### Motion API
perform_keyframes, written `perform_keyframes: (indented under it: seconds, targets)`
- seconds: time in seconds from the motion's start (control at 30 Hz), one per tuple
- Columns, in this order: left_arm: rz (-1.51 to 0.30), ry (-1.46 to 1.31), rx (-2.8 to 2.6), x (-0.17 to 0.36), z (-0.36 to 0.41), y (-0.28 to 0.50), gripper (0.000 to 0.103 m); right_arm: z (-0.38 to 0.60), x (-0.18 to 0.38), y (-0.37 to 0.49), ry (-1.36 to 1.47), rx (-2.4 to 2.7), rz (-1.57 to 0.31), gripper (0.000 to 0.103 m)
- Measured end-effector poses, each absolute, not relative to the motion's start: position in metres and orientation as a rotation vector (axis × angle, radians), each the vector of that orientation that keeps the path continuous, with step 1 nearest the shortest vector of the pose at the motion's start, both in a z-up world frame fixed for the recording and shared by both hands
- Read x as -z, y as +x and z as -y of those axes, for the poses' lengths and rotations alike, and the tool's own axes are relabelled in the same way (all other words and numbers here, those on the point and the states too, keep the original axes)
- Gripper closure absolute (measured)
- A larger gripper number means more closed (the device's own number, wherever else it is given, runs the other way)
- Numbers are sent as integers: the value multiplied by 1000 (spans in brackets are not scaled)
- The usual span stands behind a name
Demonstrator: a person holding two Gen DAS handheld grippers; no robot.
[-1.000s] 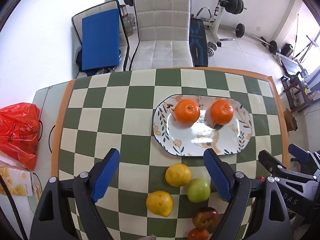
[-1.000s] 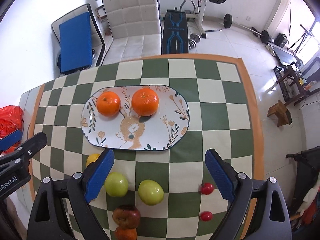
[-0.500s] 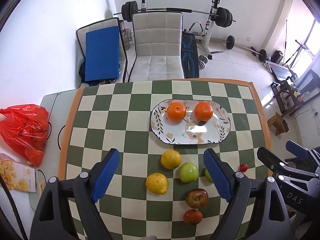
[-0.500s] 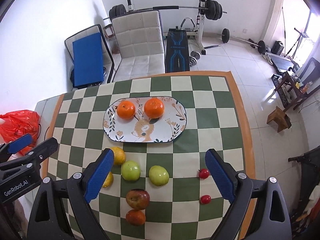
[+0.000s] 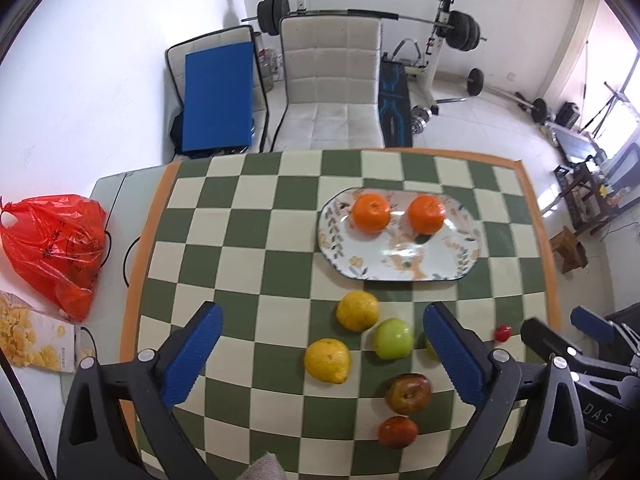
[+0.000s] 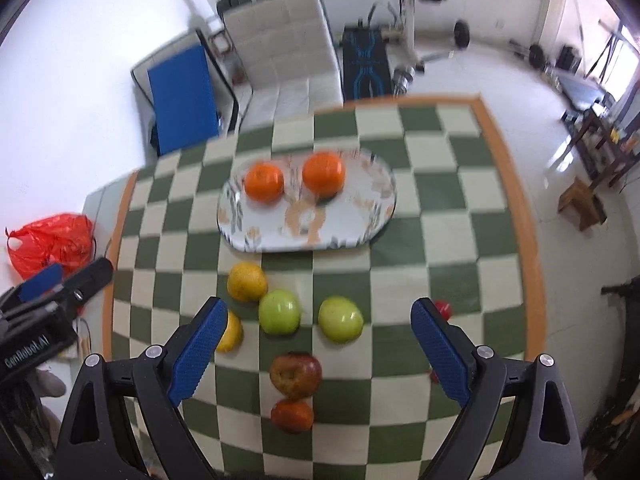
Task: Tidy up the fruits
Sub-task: 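Grasp the red apple with the right tool while the left tool grasps a lemon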
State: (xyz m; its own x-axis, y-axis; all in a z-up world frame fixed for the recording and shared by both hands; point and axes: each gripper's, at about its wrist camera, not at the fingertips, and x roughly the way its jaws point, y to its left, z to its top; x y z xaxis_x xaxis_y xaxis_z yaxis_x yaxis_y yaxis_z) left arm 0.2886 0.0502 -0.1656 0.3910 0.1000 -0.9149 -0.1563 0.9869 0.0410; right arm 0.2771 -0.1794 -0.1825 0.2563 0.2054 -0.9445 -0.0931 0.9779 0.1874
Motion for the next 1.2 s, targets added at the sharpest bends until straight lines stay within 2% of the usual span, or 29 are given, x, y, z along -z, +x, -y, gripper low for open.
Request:
perform_keyframes:
  seconds: [0.27,0.33,0.43,0.47,0.6,0.9,0.93,0.97,1.0,1.2]
  targets:
    - [-1374,-40,-238,251,-73,283,0,145,333,254,103,-273,-1661,10]
    - [-1424,-44,-247,269,-77,280,0,140,359,248,114,-271,-1716,14]
    - [-1473,-55,-251,289,-81,278,0,135,390,242,154,-269,-1755,28]
    - [-1483,-60,-248,293,-81,278,0,134,397,239,165,-278,-1761,33]
    - [-1530,-68,-216,311,-75,285,0,134,393,230,93,-269,-1737,33]
    - [-1671,-65,-109,375,-55,309,1,168,393,221,134,-241,-1761,33]
    - [-1674,-74,-98,381,-54,309,13,170,396,219,150,-237,-1766,33]
    - [-1677,-76,-91,385,-54,309,31,170,398,221,160,-236,-1769,33]
    - [-1686,-95,-74,388,-53,308,41,171,400,222,169,-239,-1776,33]
    - [-1670,-102,-77,381,-45,284,42,178,404,225,211,-240,-1787,32]
